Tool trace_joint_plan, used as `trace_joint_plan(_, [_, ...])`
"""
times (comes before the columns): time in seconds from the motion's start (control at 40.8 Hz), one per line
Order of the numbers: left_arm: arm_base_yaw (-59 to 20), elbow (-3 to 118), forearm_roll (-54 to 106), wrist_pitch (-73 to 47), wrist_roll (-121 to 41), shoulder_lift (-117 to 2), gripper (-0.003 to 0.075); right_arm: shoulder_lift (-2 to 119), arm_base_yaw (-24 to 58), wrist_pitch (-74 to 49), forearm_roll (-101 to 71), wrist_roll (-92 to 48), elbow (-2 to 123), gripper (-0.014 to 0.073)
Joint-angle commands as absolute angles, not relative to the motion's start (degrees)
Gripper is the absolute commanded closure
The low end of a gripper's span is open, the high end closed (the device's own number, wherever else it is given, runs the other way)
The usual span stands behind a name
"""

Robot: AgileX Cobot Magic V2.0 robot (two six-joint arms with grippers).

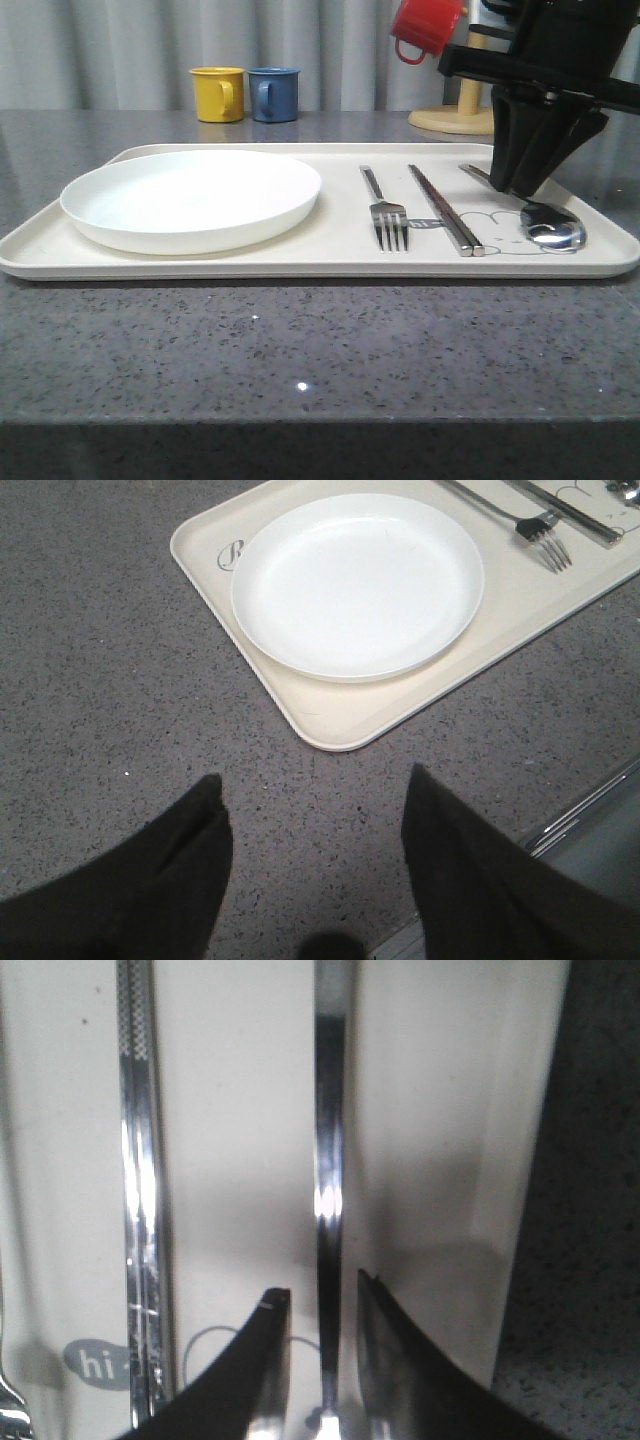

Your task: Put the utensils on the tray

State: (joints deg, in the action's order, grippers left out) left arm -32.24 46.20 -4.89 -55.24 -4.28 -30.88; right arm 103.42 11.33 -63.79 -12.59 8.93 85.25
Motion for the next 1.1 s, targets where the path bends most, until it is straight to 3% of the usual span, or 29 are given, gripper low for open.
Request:
trace_joint_plan(0.0, [-32.53,47.70,-4.66,-51.09,-3.72,-31.09,0.0352,100.40,11.27,-62.04,-13.34,8.87,86.97,0.0370])
trace_joint_plan(0.245, [-32.53,47.70,-4.66,-51.09,-3.72,-31.09,0.0352,94.10,11.78,-62.97,-12.88,3.77,86.97,0.0370])
trace_joint_plan(0.49, [-32.53,47.70,-4.66,-51.09,-3.72,-31.09,0.0352,80.86,19.44,-64.49,-7.64,-0.96,82.15,0.0370])
trace_joint_plan(0.662, [-32.53,47.70,-4.66,-51.09,-3.72,-31.09,0.0352,67.90,23.38,-63.36,-6.66,-0.96,72.42,0.0370])
trace_joint_plan(1.079, [-32.53,47.70,-4.66,-51.09,-3.72,-31.09,0.0352,34.42,23.39,-50.90,-4.99,-0.96,48.67,0.0370])
